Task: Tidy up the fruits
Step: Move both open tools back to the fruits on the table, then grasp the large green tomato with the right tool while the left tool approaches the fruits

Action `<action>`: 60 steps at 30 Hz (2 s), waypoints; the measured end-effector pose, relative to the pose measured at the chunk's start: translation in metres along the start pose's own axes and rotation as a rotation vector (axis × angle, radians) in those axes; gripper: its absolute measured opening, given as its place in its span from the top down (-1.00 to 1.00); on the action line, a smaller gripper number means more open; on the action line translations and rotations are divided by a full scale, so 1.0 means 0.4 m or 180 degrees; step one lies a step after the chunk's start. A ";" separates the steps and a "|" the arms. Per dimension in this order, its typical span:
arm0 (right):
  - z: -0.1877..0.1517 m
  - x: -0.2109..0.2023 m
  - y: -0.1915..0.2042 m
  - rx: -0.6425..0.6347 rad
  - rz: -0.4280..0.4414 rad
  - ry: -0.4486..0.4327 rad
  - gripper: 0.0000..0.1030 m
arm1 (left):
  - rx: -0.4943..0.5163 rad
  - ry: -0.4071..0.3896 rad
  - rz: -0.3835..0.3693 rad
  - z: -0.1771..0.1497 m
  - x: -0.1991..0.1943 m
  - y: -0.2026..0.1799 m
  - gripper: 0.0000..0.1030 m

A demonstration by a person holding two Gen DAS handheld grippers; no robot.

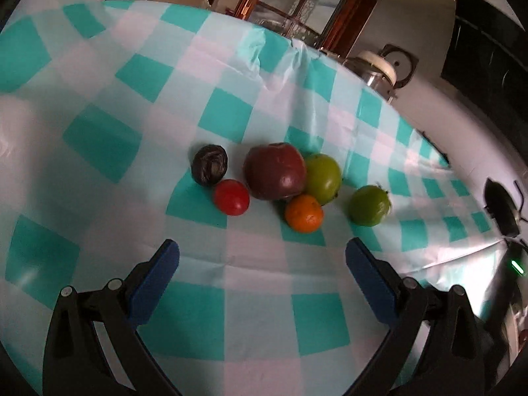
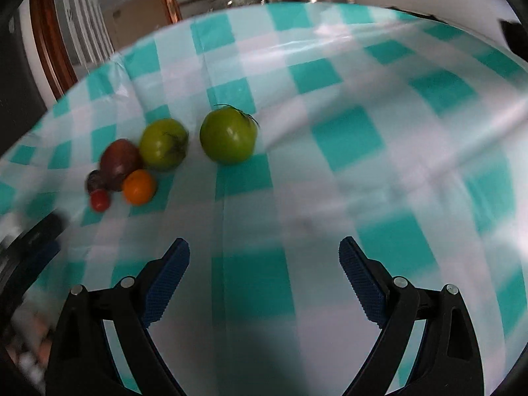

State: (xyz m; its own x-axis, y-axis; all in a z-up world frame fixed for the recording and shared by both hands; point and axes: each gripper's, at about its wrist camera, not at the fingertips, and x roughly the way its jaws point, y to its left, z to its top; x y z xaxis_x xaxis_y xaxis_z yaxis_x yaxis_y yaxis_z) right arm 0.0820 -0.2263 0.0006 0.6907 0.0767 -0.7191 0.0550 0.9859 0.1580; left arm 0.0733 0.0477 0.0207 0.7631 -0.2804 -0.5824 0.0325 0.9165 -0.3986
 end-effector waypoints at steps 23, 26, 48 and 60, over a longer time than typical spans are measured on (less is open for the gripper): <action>0.191 0.249 0.127 -0.0895 -0.0256 0.0197 -0.16 | 0.0117 0.0273 -0.0053 -0.016 0.047 -0.020 -0.96; 0.157 0.199 0.107 -0.0646 -0.0086 0.0133 -0.16 | 0.0130 0.0283 -0.0057 -0.019 0.046 -0.021 -0.96; 0.019 0.013 -0.056 0.0902 0.0714 -0.0292 -0.17 | 0.0122 0.0502 0.0214 -0.008 0.142 -0.115 -0.96; 0.020 0.023 -0.075 0.1068 0.0736 -0.0245 -0.17 | 0.0455 0.0577 0.0704 0.032 0.278 -0.207 -0.50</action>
State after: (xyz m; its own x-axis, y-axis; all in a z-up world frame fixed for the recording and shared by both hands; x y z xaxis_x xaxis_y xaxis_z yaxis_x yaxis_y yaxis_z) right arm 0.0923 -0.2566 -0.0054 0.7636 0.2667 -0.5880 0.1151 0.8398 0.5305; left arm 0.1636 -0.0556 -0.0019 0.6348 -0.1042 -0.7656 -0.0213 0.9881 -0.1521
